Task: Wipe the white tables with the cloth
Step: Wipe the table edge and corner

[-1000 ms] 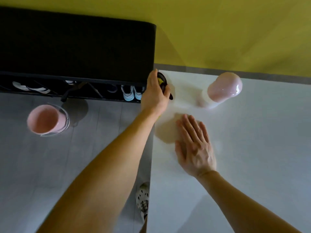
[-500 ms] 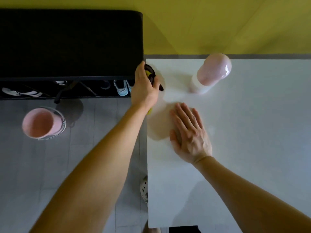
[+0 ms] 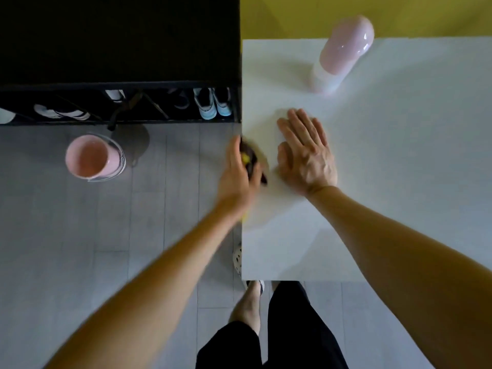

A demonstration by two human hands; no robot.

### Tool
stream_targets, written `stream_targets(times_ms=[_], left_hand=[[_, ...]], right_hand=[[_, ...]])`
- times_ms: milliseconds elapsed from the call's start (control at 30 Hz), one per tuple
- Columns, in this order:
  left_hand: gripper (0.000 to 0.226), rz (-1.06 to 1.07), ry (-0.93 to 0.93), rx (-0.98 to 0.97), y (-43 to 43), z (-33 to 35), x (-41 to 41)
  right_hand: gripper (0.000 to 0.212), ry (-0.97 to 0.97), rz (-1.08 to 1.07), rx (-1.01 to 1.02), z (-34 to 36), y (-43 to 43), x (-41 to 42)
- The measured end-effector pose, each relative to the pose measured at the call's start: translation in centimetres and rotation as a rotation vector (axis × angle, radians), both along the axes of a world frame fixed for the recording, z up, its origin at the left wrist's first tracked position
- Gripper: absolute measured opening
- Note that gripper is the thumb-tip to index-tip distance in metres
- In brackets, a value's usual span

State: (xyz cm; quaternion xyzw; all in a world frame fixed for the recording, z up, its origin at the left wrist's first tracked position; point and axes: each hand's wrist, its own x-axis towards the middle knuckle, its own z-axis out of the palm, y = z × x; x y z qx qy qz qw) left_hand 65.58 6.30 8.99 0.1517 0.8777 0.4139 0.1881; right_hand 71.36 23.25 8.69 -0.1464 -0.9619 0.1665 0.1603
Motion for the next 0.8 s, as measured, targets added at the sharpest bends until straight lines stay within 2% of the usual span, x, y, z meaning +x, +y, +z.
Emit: stream_targets(times_ms=[67,133,200,333,400,500,667,733,800], left_hand=[[0.073,0.006,0.103,-0.025,3.7,0.1,-5.3],[0.071,0.017,0.124,-0.042,4.4,-0.1,-5.8],[0.071,0.030,0.141,-0.015,1.4,-0.6,-1.4],[0.077,0.027,-0.022,-0.005,-7.7,0.2,13.0],[0.077,0.037,-0.078,-0.038,-9.8,0.5,16.0],[0.074,0.055,-0.100,-0.067,-7.7,0.3,12.0],[0.071,0.044,0.108,-0.111,1.8,-0.3,-0.9],[0.070,0.076,0.133,-0.109,1.5,-0.3,0.3],[0.072,0.085,0.086,-0.067,-2.4,-0.4,5.9]], right_hand=[[0.050,0.020,0.023,0.005,-0.2,0.3,0.0],[0.050,0.030,0.036,0.014,-0.2,0.4,0.2],[0.050,0.022,0.035,0.017,0.0,0.2,0.3],[0.052,-0.039,0.020,0.024,0.5,0.0,0.5],[0.057,-0.105,0.021,-0.011,0.8,-0.5,1.5],[0.064,-0.148,0.024,0.009,0.3,-2.0,4.3],[0.058,-0.008,-0.008,0.018,-0.4,-1.7,4.7],[0.058,-0.014,-0.002,0.014,-0.3,-1.8,4.7],[0.059,-0.044,0.001,0.008,-0.1,-2.1,4.9]])
